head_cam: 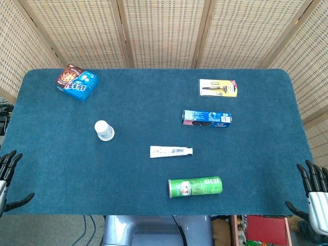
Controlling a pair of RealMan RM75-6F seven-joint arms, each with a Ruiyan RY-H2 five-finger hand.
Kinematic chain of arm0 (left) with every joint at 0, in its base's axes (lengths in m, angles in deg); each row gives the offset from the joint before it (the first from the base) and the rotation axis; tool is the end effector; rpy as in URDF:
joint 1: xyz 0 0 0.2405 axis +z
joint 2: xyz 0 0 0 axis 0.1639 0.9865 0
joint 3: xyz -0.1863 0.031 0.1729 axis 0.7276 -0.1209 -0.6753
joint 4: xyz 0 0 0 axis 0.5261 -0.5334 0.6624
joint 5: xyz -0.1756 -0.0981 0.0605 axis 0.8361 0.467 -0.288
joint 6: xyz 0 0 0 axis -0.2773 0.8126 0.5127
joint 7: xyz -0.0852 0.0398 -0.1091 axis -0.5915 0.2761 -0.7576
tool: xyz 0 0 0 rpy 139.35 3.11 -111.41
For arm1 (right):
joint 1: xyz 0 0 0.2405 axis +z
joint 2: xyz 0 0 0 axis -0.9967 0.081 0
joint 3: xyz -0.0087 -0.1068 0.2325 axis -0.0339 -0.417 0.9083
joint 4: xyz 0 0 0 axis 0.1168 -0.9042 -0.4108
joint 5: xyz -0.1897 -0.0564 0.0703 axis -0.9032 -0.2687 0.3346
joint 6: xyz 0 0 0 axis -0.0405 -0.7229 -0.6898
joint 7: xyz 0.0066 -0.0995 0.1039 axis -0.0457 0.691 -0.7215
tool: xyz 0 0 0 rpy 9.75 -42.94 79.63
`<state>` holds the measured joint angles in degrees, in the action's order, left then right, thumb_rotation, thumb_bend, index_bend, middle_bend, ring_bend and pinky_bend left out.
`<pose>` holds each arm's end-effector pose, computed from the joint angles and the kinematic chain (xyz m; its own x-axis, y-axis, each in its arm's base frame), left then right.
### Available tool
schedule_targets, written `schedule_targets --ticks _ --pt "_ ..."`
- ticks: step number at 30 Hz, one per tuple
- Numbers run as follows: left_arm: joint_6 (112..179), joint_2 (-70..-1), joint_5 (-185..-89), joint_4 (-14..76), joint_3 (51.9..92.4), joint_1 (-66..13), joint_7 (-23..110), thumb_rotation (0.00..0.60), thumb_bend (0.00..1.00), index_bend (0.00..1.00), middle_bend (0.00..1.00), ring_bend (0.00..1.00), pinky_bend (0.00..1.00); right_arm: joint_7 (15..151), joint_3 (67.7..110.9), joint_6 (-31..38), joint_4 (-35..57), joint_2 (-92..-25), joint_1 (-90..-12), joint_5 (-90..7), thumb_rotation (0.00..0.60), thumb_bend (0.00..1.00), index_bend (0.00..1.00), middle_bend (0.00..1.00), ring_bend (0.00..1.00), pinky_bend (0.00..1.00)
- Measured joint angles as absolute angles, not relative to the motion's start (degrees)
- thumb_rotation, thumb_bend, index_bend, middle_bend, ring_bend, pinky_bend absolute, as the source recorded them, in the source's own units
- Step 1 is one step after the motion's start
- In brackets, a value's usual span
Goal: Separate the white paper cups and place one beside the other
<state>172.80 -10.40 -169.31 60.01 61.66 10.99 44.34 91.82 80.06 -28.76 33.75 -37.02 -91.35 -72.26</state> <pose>-0.2878 0.1281 0.1751 0.3675 0.0249 0.9297 0.9299 -0.0226 -0.3670 -0.2999 -0.1155 0.1789 0.4729 0.0805 0.8774 -0.8811 0.0452 0.4707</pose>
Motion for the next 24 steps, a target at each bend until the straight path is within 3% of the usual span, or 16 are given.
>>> schedule_targets --ticks 9,14,20,24 --pt "171.50 -10.26 -169.05 60.22 61.85 10.25 44.07 0.600 0.14 0.00 0.00 0.00 0.00 90.83 80.18 -28.75 33.75 -36.83 -91.40 -71.80 0.600 0.00 0.00 0.00 0.00 0.00" --pt "168.01 -9.82 -167.73 60.73 64.08 6.92 43.96 0.600 0.14 0.00 0.00 0.00 0.00 89.62 80.53 -28.73 33.87 -36.41 -91.36 -71.09 0.600 0.00 0.00 0.00 0.00 0.00" --pt "156.21 -8.43 -160.76 62.01 69.69 -1.77 43.27 0.600 0.14 0.00 0.00 0.00 0.00 88.67 80.99 -28.17 33.86 -36.03 -91.17 -69.84 0.600 0.00 0.00 0.00 0.00 0.00" --pt "145.09 -8.17 -154.03 61.39 73.40 -9.22 42.23 0.600 0.14 0.13 0.00 0.00 0.00 88.40 81.29 -27.16 33.58 -36.05 -90.83 -68.62 0.600 0.00 0.00 0.00 0.00 0.00"
